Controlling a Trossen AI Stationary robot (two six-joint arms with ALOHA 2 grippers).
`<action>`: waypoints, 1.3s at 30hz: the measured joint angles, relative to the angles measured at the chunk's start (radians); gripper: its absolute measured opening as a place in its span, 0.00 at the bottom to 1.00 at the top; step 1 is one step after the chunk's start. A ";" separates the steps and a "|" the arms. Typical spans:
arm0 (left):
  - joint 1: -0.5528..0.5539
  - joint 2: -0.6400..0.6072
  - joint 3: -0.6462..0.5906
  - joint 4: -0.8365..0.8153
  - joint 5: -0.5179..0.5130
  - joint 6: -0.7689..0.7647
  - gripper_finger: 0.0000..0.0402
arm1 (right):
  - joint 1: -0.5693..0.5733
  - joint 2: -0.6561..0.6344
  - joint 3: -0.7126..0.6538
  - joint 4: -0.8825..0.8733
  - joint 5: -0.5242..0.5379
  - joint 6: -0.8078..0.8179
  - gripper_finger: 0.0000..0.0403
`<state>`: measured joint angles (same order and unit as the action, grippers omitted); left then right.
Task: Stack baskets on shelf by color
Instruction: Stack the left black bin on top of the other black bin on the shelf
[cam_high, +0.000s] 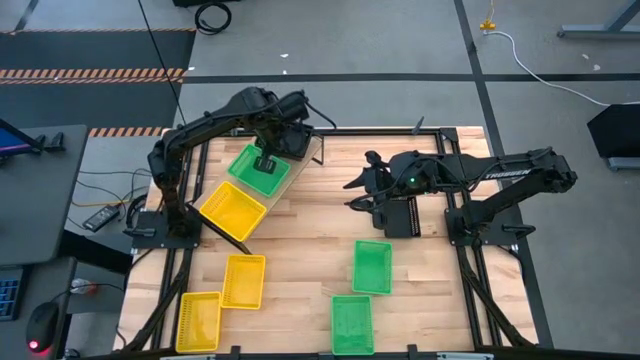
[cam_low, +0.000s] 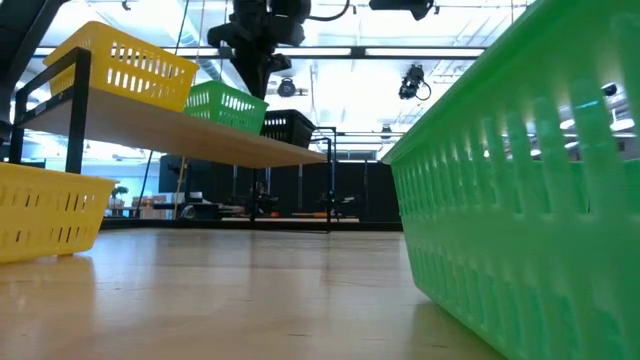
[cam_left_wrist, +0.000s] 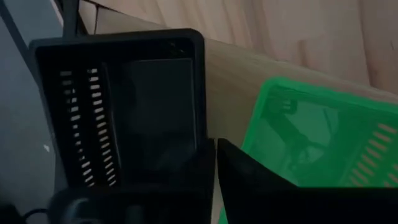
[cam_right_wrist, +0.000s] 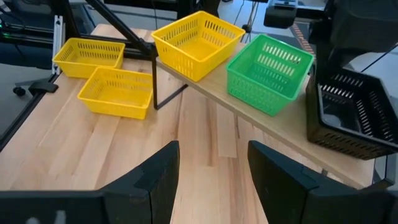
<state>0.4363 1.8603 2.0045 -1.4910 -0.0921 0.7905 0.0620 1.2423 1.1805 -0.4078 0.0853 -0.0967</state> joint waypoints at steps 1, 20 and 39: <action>-0.002 0.001 0.000 0.001 -0.002 0.004 0.04 | 0.000 0.000 0.000 -0.002 0.000 0.000 0.49; -0.036 -0.033 0.001 0.121 -0.133 -0.027 0.04 | -0.027 -0.004 0.000 -0.004 0.024 -0.002 0.49; -0.109 0.015 0.001 0.240 -0.045 -0.405 0.37 | -0.028 -0.159 0.001 -0.111 0.153 0.050 0.49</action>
<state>0.3272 1.8753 2.0058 -1.2508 -0.1371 0.3851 0.0341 1.0830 1.1812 -0.5190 0.2382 -0.0469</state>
